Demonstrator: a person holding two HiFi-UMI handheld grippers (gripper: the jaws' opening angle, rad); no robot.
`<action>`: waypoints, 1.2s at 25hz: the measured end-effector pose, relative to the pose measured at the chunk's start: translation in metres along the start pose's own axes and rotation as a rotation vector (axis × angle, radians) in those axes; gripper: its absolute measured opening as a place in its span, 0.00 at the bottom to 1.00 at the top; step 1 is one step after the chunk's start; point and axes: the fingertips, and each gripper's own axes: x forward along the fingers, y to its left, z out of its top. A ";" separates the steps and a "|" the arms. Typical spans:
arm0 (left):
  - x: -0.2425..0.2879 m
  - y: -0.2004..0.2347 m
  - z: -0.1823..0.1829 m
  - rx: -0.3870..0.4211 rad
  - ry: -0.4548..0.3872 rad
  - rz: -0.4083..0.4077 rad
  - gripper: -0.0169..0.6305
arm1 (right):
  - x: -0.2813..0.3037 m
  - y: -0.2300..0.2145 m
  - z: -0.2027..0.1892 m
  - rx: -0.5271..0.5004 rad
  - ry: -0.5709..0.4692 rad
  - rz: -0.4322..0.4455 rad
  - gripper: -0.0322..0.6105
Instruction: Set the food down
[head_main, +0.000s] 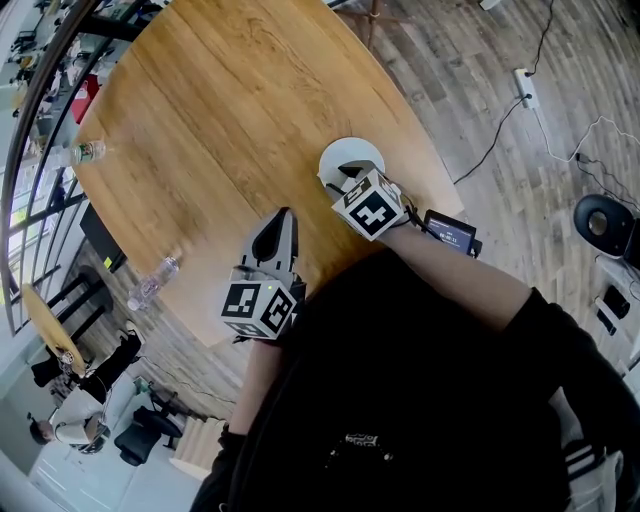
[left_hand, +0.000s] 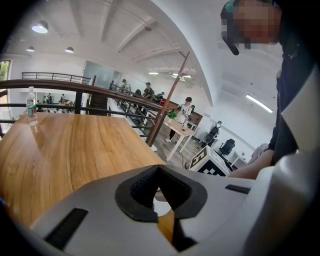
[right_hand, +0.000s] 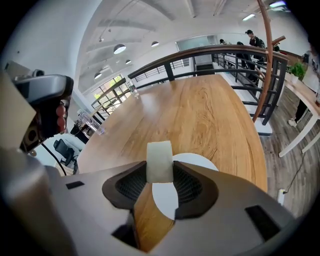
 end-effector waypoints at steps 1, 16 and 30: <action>0.000 0.000 -0.001 -0.004 0.004 -0.002 0.03 | 0.001 -0.001 -0.001 0.001 0.002 -0.002 0.32; 0.004 0.006 -0.009 -0.044 0.033 0.008 0.03 | 0.018 -0.020 -0.020 -0.027 0.075 -0.055 0.32; 0.003 0.011 -0.016 -0.063 0.041 -0.002 0.03 | 0.045 -0.027 -0.052 -0.117 0.207 -0.082 0.32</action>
